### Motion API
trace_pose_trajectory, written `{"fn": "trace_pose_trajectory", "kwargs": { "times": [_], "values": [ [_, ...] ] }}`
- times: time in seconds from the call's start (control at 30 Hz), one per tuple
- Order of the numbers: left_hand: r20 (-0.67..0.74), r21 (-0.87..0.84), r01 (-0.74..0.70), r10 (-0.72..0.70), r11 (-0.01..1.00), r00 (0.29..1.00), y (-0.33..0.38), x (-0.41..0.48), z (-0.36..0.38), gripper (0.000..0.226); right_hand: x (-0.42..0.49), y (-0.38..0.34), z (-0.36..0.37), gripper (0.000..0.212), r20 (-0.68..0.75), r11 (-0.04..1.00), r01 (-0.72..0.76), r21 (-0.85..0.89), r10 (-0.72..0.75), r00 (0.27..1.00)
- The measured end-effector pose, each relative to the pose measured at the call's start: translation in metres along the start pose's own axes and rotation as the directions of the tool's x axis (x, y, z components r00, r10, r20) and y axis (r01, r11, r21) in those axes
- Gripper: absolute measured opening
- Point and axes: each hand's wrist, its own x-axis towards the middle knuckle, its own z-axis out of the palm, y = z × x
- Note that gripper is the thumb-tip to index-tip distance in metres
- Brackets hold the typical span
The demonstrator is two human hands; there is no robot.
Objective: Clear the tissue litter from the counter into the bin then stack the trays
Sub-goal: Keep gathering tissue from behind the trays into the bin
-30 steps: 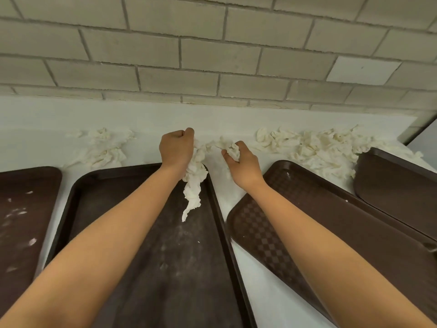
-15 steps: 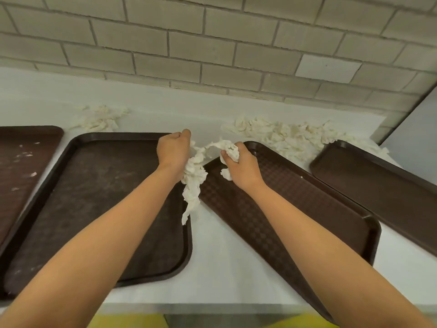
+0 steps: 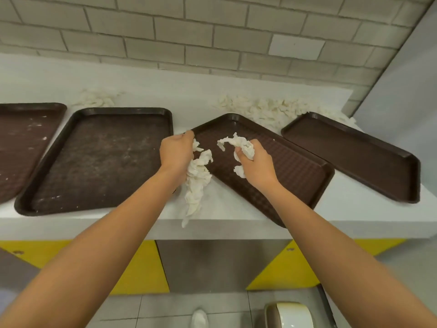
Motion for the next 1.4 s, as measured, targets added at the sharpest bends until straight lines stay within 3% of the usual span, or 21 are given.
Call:
{"fn": "trace_pose_trajectory", "kwargs": {
  "times": [0.53,0.7,1.03,1.4],
  "values": [
    [0.119,0.130,-0.008,-0.008,0.991,0.993,-0.044,-0.176,0.027,0.019,-0.158,0.049,-0.088,0.016,-0.020,0.999,-0.034,-0.004,0.033,0.999],
    [0.109,0.137,0.043,-0.059,0.990,0.992,-0.069,-0.223,0.060,0.033,-0.190,0.089,-0.126,0.013,0.024,0.997,-0.078,0.025,0.077,0.997],
    [0.017,0.085,0.252,-0.254,0.964,0.967,-0.159,-0.315,0.127,0.037,-0.260,0.214,-0.192,0.023,0.180,0.982,-0.184,-0.035,0.188,0.965],
    [-0.106,0.116,0.440,-0.430,0.890,0.897,-0.272,-0.343,0.164,0.033,-0.305,0.329,-0.190,0.013,0.284,0.927,-0.367,-0.079,0.374,0.883]
  ]
}}
